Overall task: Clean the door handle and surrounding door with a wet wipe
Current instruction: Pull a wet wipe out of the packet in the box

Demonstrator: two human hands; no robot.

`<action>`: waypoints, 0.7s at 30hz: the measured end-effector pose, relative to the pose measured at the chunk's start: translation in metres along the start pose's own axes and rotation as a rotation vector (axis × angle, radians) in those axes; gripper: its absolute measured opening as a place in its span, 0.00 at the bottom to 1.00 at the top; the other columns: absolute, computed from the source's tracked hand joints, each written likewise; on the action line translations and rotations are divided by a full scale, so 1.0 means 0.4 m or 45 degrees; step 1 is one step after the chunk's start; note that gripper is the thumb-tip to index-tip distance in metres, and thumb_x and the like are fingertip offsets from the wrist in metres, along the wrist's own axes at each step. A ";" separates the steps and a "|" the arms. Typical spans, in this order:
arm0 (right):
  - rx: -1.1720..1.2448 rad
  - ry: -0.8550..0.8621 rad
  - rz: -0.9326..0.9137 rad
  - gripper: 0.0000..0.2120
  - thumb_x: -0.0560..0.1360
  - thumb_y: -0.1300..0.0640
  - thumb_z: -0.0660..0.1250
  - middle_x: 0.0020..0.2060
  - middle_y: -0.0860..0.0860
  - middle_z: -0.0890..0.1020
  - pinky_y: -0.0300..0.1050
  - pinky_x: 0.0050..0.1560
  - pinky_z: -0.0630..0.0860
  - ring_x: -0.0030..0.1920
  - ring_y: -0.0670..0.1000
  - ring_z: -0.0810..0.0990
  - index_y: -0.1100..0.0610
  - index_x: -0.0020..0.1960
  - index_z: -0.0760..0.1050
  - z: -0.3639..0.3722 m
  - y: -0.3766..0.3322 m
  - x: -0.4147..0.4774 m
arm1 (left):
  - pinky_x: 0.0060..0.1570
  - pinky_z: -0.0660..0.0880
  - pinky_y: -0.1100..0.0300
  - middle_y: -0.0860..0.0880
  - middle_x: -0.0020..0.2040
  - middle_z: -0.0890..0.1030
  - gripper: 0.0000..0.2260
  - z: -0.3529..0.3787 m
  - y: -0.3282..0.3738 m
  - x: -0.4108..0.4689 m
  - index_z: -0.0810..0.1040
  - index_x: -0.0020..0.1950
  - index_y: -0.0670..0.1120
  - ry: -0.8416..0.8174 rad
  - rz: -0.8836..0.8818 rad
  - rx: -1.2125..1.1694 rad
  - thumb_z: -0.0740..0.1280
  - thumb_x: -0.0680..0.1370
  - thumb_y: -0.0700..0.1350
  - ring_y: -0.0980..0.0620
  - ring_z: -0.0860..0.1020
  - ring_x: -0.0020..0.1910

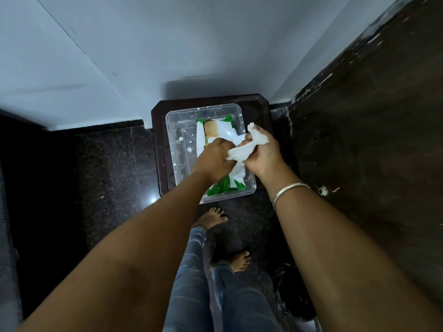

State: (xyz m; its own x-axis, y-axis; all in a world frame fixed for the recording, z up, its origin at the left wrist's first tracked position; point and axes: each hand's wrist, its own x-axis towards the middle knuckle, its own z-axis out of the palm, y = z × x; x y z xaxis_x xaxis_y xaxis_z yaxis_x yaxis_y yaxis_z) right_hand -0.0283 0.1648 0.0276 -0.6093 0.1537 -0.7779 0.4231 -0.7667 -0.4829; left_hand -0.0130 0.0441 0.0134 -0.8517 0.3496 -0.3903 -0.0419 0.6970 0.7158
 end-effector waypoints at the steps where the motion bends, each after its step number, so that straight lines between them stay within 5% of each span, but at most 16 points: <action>1: -0.015 0.001 -0.004 0.14 0.80 0.59 0.58 0.19 0.49 0.69 0.32 0.22 0.67 0.17 0.45 0.67 0.58 0.36 0.67 0.003 -0.016 -0.020 | 0.45 0.69 0.56 0.39 0.52 0.78 0.09 -0.007 0.020 -0.003 0.77 0.52 0.41 0.013 -0.009 -0.067 0.64 0.73 0.39 0.40 0.75 0.51; 4: -0.099 0.016 -0.017 0.14 0.80 0.55 0.58 0.25 0.51 0.67 0.35 0.24 0.69 0.20 0.45 0.68 0.56 0.36 0.66 -0.006 -0.067 -0.080 | 0.40 0.68 0.57 0.42 0.45 0.80 0.11 -0.023 0.082 -0.015 0.75 0.52 0.43 0.089 -0.069 -0.333 0.62 0.71 0.34 0.44 0.76 0.42; 7: -0.050 0.047 -0.177 0.06 0.79 0.66 0.57 0.34 0.53 0.70 0.45 0.38 0.74 0.27 0.46 0.72 0.57 0.50 0.70 -0.028 -0.133 -0.148 | 0.40 0.70 0.57 0.51 0.39 0.76 0.14 -0.024 0.166 -0.031 0.73 0.48 0.50 0.148 -0.016 -0.532 0.61 0.70 0.32 0.50 0.73 0.37; 10: 0.001 0.093 -0.316 0.16 0.78 0.71 0.53 0.38 0.55 0.70 0.53 0.52 0.72 0.35 0.48 0.75 0.61 0.64 0.67 -0.077 -0.212 -0.213 | 0.35 0.68 0.54 0.53 0.32 0.73 0.13 -0.014 0.273 -0.039 0.70 0.37 0.54 0.132 0.079 -0.638 0.60 0.67 0.34 0.53 0.70 0.32; 15: -0.073 0.173 -0.385 0.11 0.78 0.69 0.54 0.39 0.55 0.73 0.48 0.44 0.74 0.39 0.51 0.74 0.59 0.50 0.72 -0.161 -0.315 -0.332 | 0.33 0.72 0.47 0.49 0.30 0.71 0.08 0.015 0.464 -0.051 0.64 0.34 0.53 0.032 0.082 -0.623 0.61 0.64 0.41 0.48 0.71 0.31; 19: -0.309 0.320 -0.451 0.10 0.76 0.64 0.61 0.47 0.59 0.80 0.54 0.55 0.77 0.48 0.57 0.80 0.60 0.56 0.75 -0.245 -0.369 -0.422 | 0.37 0.76 0.43 0.45 0.31 0.72 0.09 0.057 0.613 -0.071 0.66 0.34 0.45 -0.139 0.292 -0.477 0.64 0.68 0.47 0.47 0.73 0.33; 21: -0.365 0.397 -0.570 0.08 0.76 0.62 0.62 0.45 0.56 0.81 0.49 0.49 0.79 0.46 0.54 0.80 0.57 0.53 0.76 -0.290 -0.395 -0.487 | 0.34 0.75 0.46 0.44 0.31 0.72 0.12 0.086 0.686 -0.089 0.67 0.34 0.41 -0.184 0.407 -0.456 0.65 0.67 0.48 0.49 0.72 0.32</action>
State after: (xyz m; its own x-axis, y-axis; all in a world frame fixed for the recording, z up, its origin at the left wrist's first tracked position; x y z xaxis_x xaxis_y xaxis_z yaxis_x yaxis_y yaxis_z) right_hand 0.1013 0.3285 0.2089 -0.5627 0.6303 -0.5349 0.3616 -0.3941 -0.8449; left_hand 0.0239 0.2445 0.2037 -0.7712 0.6116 -0.1769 0.0114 0.2911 0.9566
